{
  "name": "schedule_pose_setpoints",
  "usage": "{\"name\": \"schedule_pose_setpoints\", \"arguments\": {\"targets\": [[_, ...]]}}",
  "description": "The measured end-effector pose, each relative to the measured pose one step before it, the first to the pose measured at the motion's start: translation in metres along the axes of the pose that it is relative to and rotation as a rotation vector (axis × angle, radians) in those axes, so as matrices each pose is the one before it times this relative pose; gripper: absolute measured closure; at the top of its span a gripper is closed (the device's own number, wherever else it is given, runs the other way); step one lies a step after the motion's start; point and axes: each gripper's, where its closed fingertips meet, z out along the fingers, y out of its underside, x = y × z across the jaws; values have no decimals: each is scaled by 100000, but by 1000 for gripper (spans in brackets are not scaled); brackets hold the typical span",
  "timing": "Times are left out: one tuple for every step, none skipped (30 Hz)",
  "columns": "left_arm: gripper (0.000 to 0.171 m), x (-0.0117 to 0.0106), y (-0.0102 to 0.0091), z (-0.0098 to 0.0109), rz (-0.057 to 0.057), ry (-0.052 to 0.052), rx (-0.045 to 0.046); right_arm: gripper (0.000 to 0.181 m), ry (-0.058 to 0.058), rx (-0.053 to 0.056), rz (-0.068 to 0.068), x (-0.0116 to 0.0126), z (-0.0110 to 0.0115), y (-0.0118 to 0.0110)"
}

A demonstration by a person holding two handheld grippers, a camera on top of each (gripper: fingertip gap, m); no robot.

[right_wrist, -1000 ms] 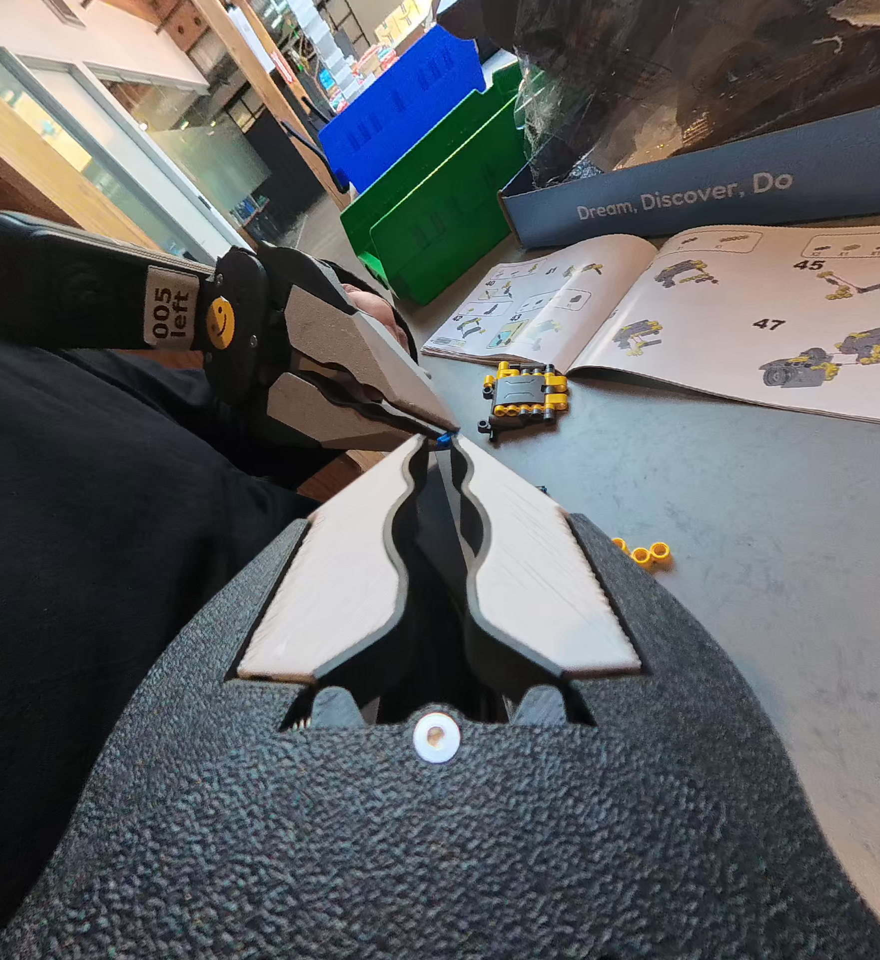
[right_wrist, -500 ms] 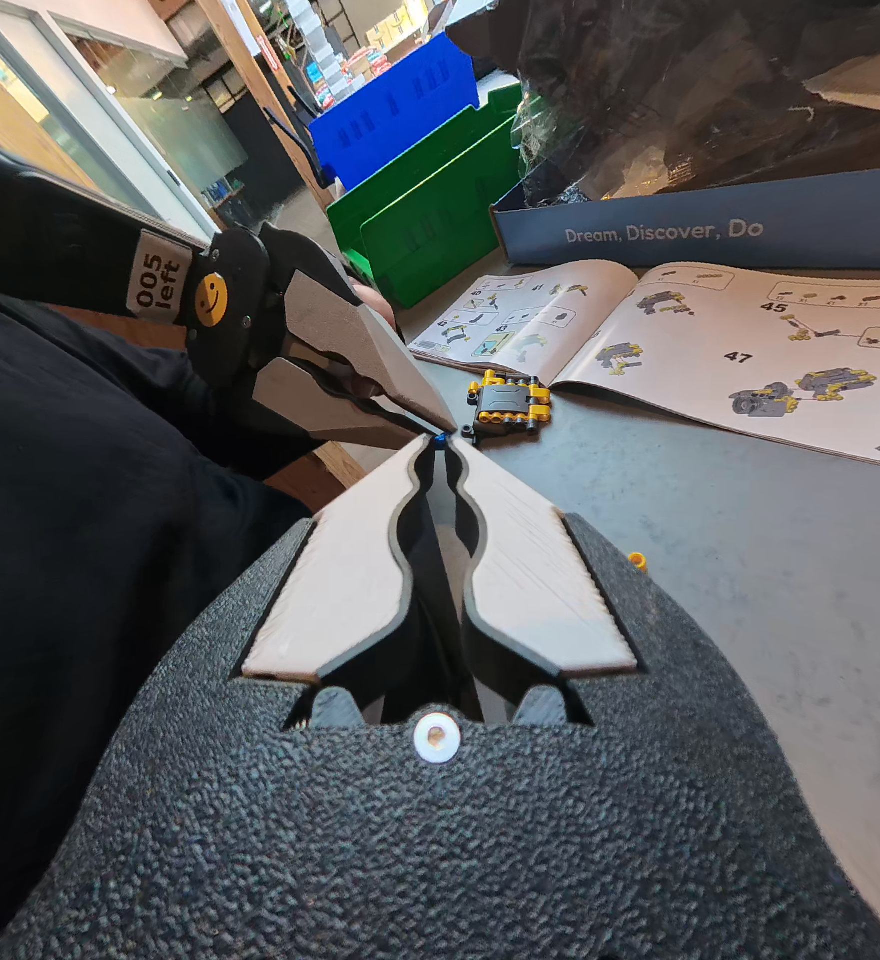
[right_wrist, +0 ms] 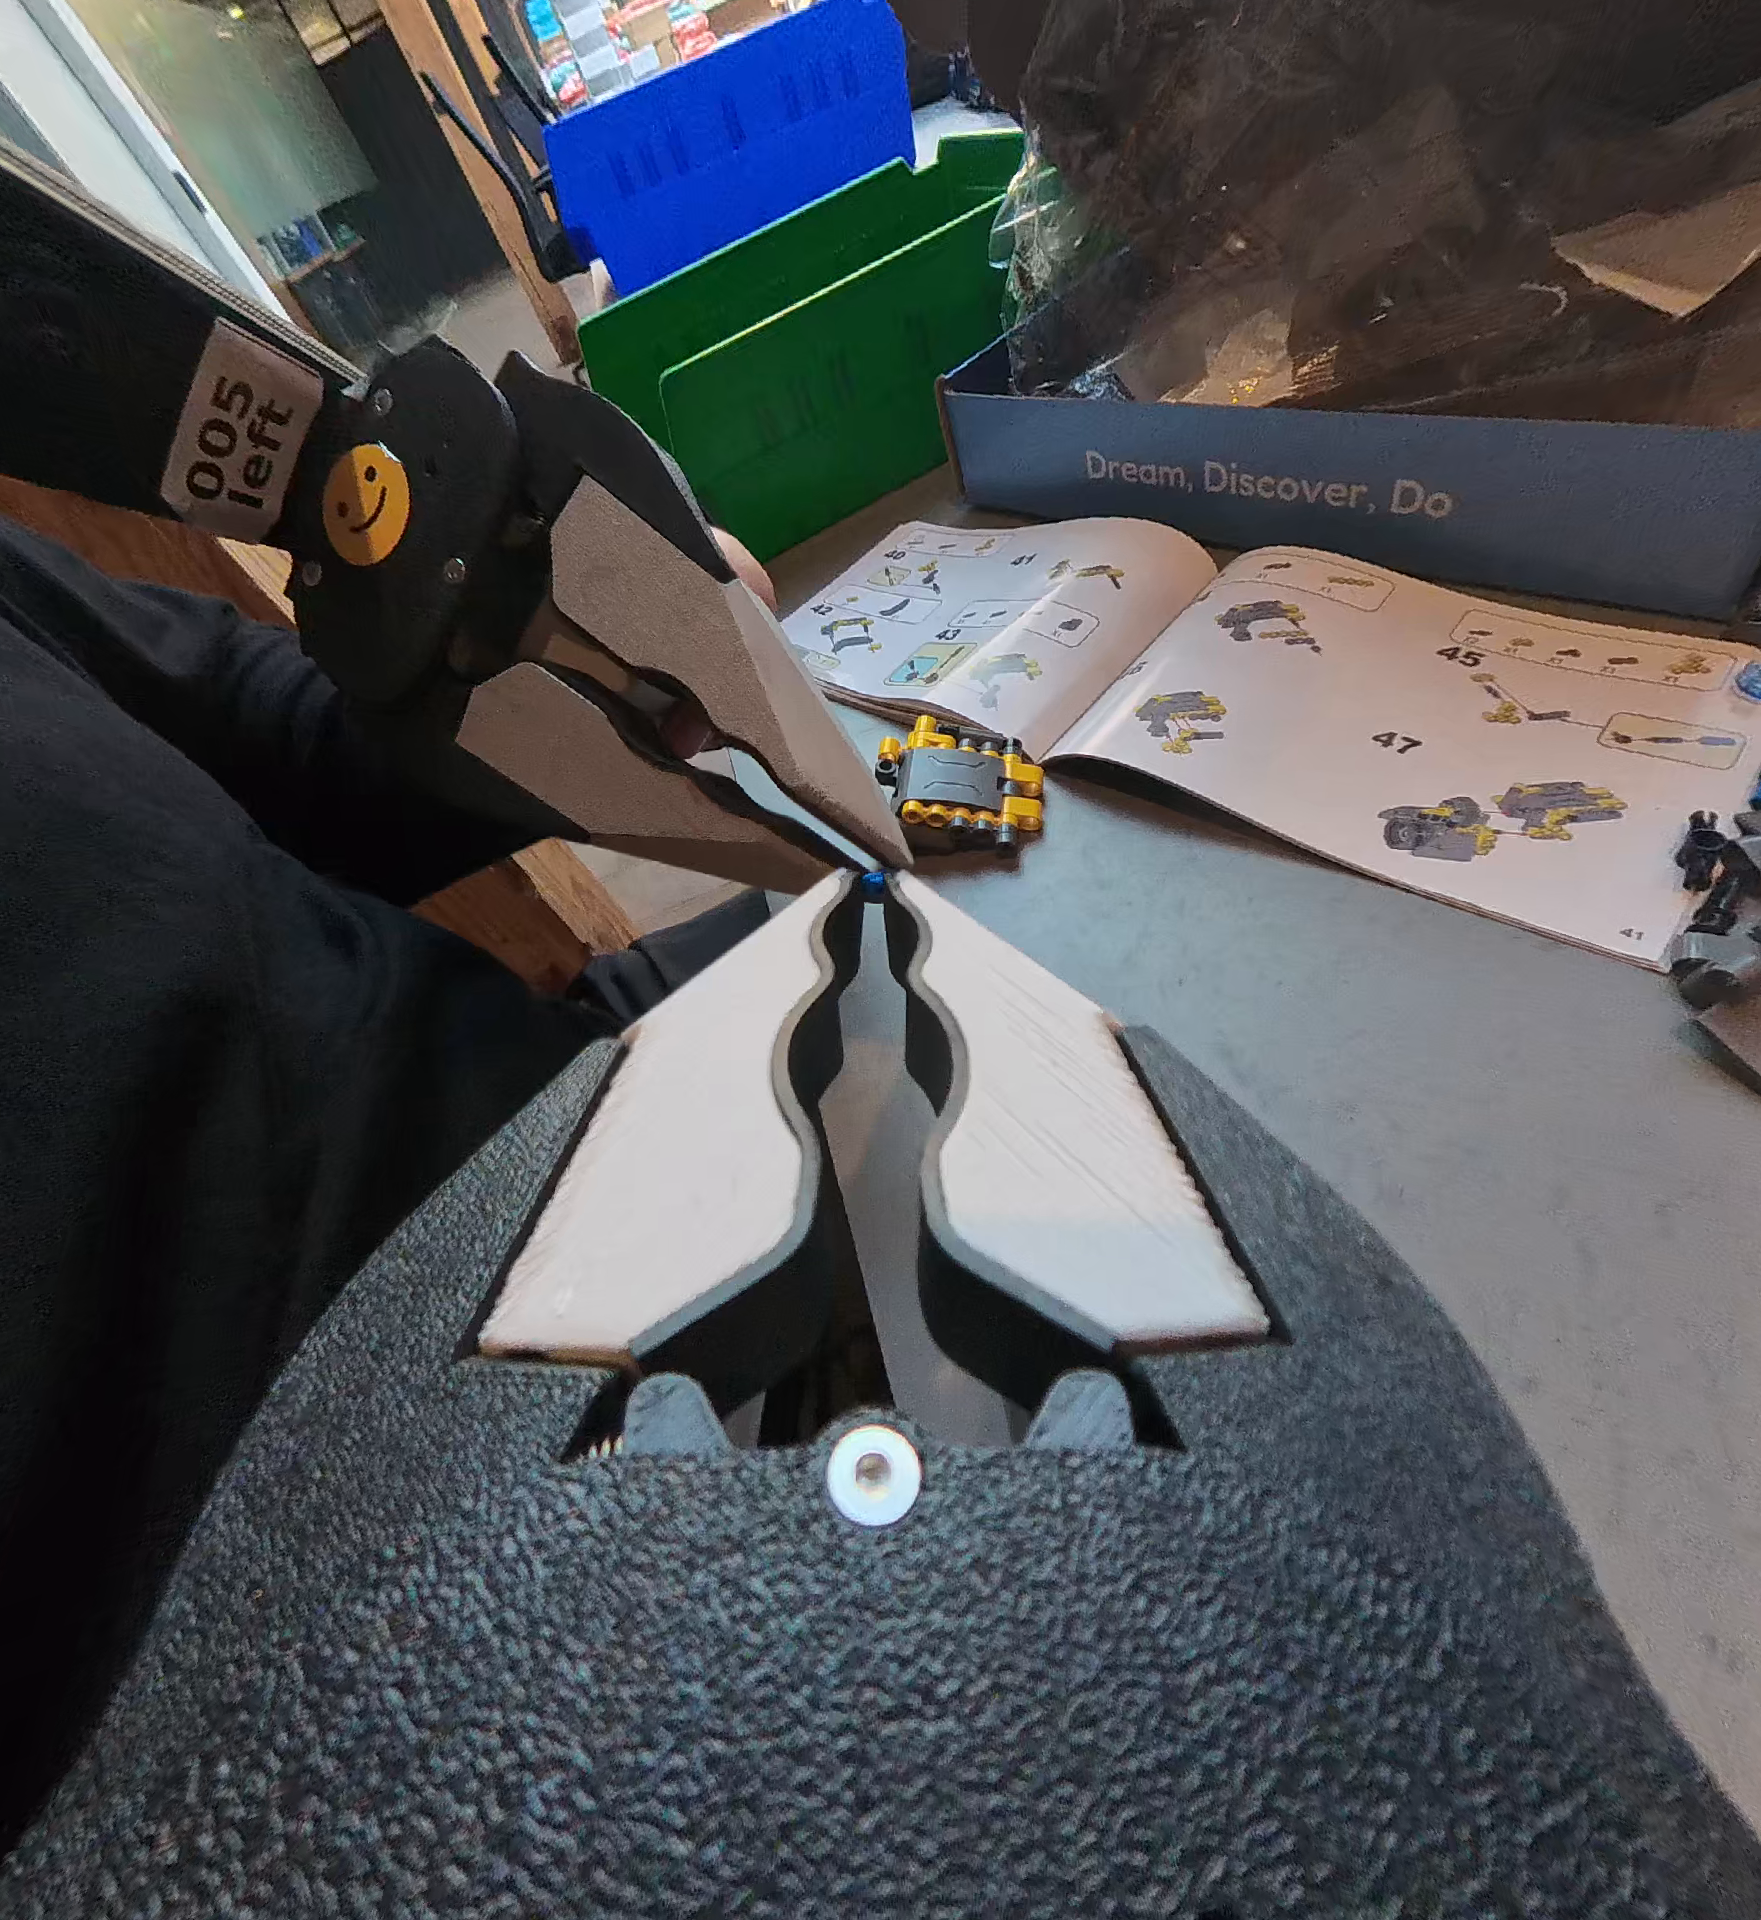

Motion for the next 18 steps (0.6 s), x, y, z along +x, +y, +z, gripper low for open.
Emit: {"name": "schedule_pose_setpoints", "arguments": {"targets": [[171, 37, 13, 32, 259, -159, 108, 180, 608, -438, -818, 13, 2, 59], [171, 47, -1, 14, 89, 139, -18, 180, 459, -251, -852, -13, -16, 33], [171, 48, -19, 5, -95, 411, -118, 180, 298, -168, -853, -22, -43, 27], [171, -26, -94, -10, -296, -120, 386, 180, 550, 238, -1312, 24, -92, -43], [171, -83, -122, 18, -664, -418, 527, 180, 798, 219, -1346, 39, -107, -87], [171, -63, -62, 66, -1565, 100, 159, 180, 806, -409, -612, 76, -93, -64], [171, 5, 26, 119, -2684, 1154, -315, 180, 522, -1259, 102, 124, -59, 53], [171, 22, 60, 89, -3264, 1595, -421, 180, -92, -1644, 647, 106, -36, 115], [171, -56, -16, 52, -2625, 592, 524, 180, -42, -1213, 851, 143, -66, 30], [171, -211, 114, 8, -1518, -700, -103, 180, 1291, -966, 220, 302, -136, 2], [171, -264, 239, 35, -583, -1149, -872, 180, 1496, -748, -468, 302, -195, -23], [171, -161, 224, 57, -333, -602, -915, 180, 705, -377, -423, 155, -218, -99], [171, -75, 120, 54, -569, -83, -356, 180, 55, -493, -165, 67, -185, -81], [171, -147, 106, 48, -906, -638, -245, 180, 349, -1310, -228, 140, -127, 55], [171, -87, 182, 93, -1245, -81, -793, 180, 2113, -2008, -681, 464, -138, 188], [171, 21, 328, 187, -1650, 825, -1701, 180, 3557, -2544, -1130, 738, -159, 296], [171, 89, 521, 298, -2365, 1481, -2861, 180, 3620, -3978, -900, 875, -106, 511], [167, 123, 600, 428, -3273, 1794, -3326, 180, 2428, -5583, -429, 796, 11, 728]]}}
